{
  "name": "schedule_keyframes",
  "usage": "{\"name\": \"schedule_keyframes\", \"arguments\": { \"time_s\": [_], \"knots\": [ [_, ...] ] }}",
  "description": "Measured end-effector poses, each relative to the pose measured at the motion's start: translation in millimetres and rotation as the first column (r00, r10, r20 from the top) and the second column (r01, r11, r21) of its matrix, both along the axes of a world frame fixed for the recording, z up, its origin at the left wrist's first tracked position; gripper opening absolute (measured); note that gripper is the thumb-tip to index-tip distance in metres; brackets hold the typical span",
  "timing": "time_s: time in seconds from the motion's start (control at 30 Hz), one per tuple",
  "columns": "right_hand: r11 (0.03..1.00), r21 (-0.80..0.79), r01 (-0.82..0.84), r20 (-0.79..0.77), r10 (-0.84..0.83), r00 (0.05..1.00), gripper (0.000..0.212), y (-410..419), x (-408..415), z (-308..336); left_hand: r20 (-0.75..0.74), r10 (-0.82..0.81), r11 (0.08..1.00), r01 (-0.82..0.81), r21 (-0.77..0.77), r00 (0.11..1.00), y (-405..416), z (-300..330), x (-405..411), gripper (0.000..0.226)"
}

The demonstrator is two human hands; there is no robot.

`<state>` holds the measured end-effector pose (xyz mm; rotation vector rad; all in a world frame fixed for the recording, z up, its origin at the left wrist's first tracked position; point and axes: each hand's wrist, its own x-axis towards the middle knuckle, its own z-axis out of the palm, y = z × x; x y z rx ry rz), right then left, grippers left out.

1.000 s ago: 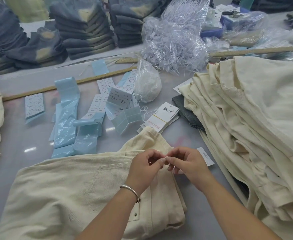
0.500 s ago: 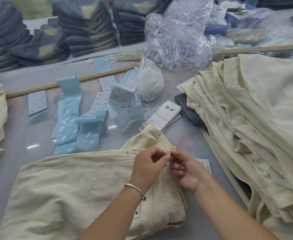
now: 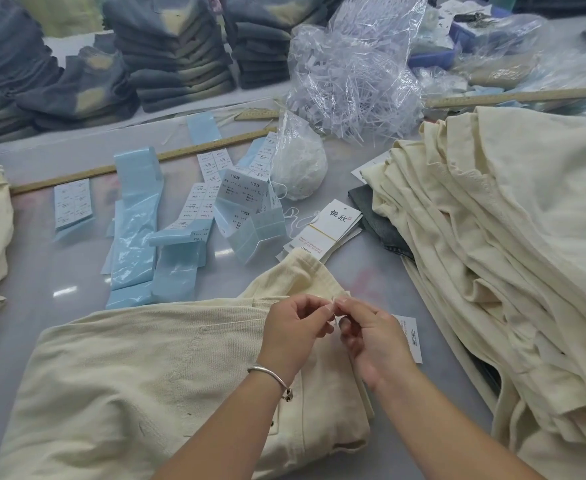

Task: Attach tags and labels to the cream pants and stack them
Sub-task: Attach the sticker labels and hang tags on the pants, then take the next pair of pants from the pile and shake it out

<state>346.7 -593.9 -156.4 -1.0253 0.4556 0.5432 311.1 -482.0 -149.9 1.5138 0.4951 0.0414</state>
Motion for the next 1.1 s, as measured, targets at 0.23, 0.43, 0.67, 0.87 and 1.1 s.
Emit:
{"name": "schedule_keyframes", "arguments": {
  "time_s": [0.23,0.43,0.67,0.87,1.1],
  "knots": [
    [0.997,-0.072,0.020,0.049,-0.016,0.999,0.014,5,-5,0,0.015,-0.016,0.999,0.015,0.044,1.000,5,-8,-2,0.014],
    [0.998,-0.056,0.035,0.007,-0.035,0.999,0.011,6,-4,0,0.047,-0.027,0.989,0.020,0.146,0.999,11,-16,-2,0.017],
    [0.992,-0.128,0.003,-0.037,-0.008,0.999,0.010,8,1,-2,0.006,-0.063,0.952,0.058,0.301,0.998,3,-20,-2,0.012],
    [0.633,-0.773,0.042,0.297,0.303,0.906,0.051,-19,-1,-10,-0.027,-0.103,0.864,0.103,0.493,0.994,36,-4,-21,0.016],
    [-0.084,-0.994,-0.073,-0.111,0.695,0.711,0.082,-15,-20,-22,-0.260,-0.107,0.753,0.249,0.609,0.960,138,-12,-112,0.020]
  ]
}}
